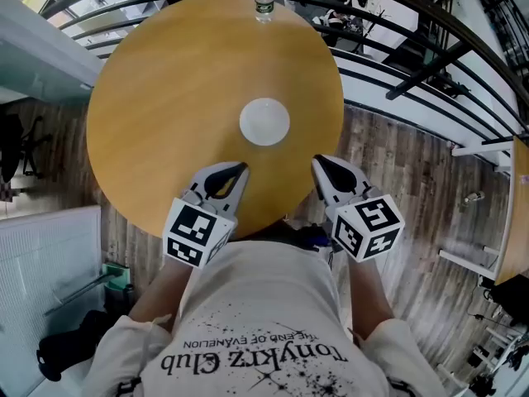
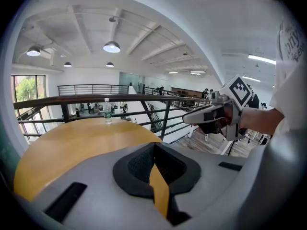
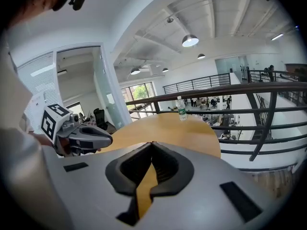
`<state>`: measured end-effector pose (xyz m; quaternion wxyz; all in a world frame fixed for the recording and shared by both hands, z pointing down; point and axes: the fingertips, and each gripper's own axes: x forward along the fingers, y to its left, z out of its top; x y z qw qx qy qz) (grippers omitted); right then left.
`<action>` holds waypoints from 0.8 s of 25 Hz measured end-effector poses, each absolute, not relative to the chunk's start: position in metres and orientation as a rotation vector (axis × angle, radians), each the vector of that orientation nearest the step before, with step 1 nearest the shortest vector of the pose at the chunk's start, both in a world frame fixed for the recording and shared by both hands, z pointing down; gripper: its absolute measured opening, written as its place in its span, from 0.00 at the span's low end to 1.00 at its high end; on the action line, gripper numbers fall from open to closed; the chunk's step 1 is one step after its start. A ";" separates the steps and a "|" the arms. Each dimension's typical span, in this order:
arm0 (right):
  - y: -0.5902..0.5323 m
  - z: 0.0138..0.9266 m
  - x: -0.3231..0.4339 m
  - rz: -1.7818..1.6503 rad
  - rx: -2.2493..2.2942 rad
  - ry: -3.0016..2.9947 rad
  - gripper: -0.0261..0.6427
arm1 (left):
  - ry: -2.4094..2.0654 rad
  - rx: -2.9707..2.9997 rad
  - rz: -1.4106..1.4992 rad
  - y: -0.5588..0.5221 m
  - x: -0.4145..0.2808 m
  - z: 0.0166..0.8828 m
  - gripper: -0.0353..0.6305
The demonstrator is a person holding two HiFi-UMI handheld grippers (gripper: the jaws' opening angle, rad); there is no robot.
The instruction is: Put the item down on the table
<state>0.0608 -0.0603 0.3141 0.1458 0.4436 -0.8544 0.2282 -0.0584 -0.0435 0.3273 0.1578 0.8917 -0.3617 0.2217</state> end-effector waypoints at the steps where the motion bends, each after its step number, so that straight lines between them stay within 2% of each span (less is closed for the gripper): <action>1: -0.060 0.314 0.060 0.658 1.276 -2.460 0.08 | -1.037 2.548 0.633 -0.043 -0.059 0.327 0.09; 20: -0.059 0.314 0.065 0.663 1.306 -2.438 0.08 | -1.027 2.540 0.620 -0.047 -0.062 0.328 0.09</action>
